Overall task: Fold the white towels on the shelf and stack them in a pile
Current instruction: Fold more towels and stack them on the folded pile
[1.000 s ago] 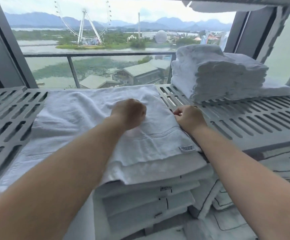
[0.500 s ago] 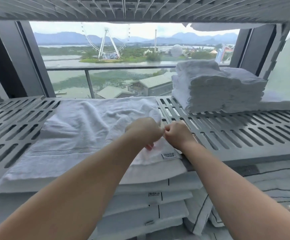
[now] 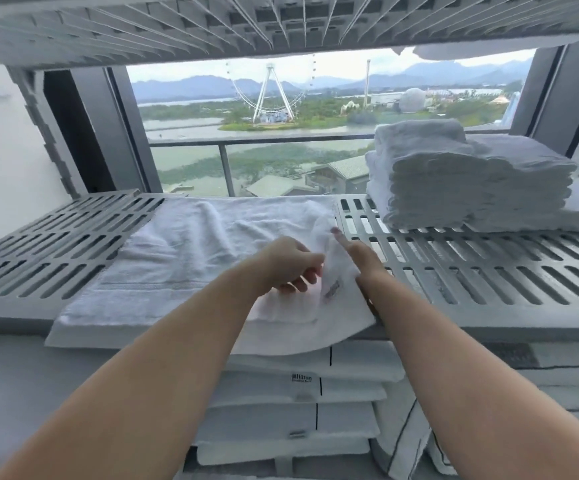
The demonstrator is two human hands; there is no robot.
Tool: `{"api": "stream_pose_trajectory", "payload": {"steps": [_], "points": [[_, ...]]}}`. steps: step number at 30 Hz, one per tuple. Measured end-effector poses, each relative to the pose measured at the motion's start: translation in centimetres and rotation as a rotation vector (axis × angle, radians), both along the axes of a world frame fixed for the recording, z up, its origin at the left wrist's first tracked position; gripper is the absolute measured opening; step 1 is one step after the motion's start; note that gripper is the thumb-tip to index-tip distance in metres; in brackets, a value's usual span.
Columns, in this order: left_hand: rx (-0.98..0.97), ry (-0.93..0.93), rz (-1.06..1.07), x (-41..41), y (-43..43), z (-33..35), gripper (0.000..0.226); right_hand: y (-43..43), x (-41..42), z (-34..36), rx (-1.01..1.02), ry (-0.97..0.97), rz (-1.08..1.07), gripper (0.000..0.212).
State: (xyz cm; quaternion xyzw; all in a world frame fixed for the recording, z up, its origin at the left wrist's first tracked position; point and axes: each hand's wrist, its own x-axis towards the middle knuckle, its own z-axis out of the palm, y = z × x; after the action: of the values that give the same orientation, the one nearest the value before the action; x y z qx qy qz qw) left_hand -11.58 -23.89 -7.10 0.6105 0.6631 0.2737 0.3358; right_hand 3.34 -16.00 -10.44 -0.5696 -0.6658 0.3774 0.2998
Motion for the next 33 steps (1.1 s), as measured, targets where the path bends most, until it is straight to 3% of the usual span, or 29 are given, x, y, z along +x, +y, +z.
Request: {"api": "stream_pose_trajectory", "payload": {"steps": [2,4,7,10,14,16,18,20,22,25,29,33], "points": [[0.054,0.288,-0.052,0.1,-0.4,-0.2,0.033,0.1,0.2,0.5,-0.115,0.144,-0.002,0.078],[0.119,0.407,-0.073,0.1,-0.6,-0.4,0.031,-0.1,0.5,0.7,-0.152,0.213,0.044,0.069],[0.15,0.484,-0.104,0.3,-1.3,-0.5,0.023,-0.2,1.5,0.4,-0.014,0.128,0.075,0.027],[0.144,0.557,-0.139,0.2,-1.6,-0.6,0.019,-0.5,2.6,0.6,0.175,-0.01,-0.048,0.028],[0.164,0.598,-0.184,0.1,-1.9,-0.7,0.021,-1.4,3.2,1.0,0.142,-0.243,-0.025,0.015],[0.166,0.511,-0.178,-0.1,-2.1,-0.7,0.019,-1.9,2.9,1.1,0.139,-0.37,-0.039,0.01],[0.207,0.371,-0.117,-0.7,-2.5,-0.8,0.016,-2.4,2.1,1.1,0.22,-0.502,-0.062,0.036],[0.318,0.408,-0.003,-1.9,-2.9,-1.1,0.014,-3.2,0.7,1.0,0.363,-0.608,-0.078,0.045],[0.35,0.567,0.08,-3.8,-3.3,-1.4,0.018,-4.2,-1.1,0.5,0.505,-0.606,-0.006,0.04],[0.223,0.7,0.119,-7.3,-4.0,-2.0,0.028,-6.1,-3.6,-0.5,0.656,-0.556,0.148,0.026],[0.197,0.671,0.072,-11.8,-5.2,-2.5,0.032,-8.1,-7.5,-0.6,0.67,-0.461,0.365,0.022],[0.233,0.662,0.011,-16.2,-7.2,-3.0,0.032,-9.5,-12.1,-0.6,0.698,-0.418,0.423,0.022]]}}
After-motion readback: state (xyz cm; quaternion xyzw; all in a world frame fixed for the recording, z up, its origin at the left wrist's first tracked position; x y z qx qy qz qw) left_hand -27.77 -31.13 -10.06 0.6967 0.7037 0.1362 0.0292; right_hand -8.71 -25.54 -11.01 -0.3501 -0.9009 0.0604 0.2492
